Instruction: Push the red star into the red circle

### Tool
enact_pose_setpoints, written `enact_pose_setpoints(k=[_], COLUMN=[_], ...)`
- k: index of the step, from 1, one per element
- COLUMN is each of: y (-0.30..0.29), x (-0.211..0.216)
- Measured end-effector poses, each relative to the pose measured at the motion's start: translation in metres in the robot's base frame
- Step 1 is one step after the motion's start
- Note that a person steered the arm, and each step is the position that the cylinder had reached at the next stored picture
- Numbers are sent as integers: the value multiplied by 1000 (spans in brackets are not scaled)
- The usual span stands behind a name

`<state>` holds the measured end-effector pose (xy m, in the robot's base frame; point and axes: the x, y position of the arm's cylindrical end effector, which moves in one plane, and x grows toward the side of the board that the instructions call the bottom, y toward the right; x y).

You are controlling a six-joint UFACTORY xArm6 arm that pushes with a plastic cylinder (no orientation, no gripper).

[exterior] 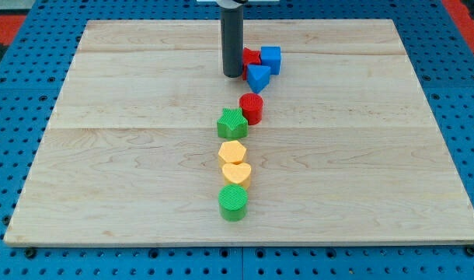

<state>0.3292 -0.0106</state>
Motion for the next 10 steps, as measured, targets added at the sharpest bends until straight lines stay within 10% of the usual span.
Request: enact_pose_setpoints(k=[2,5,10], y=[-68,-15,41], x=[4,-111,17])
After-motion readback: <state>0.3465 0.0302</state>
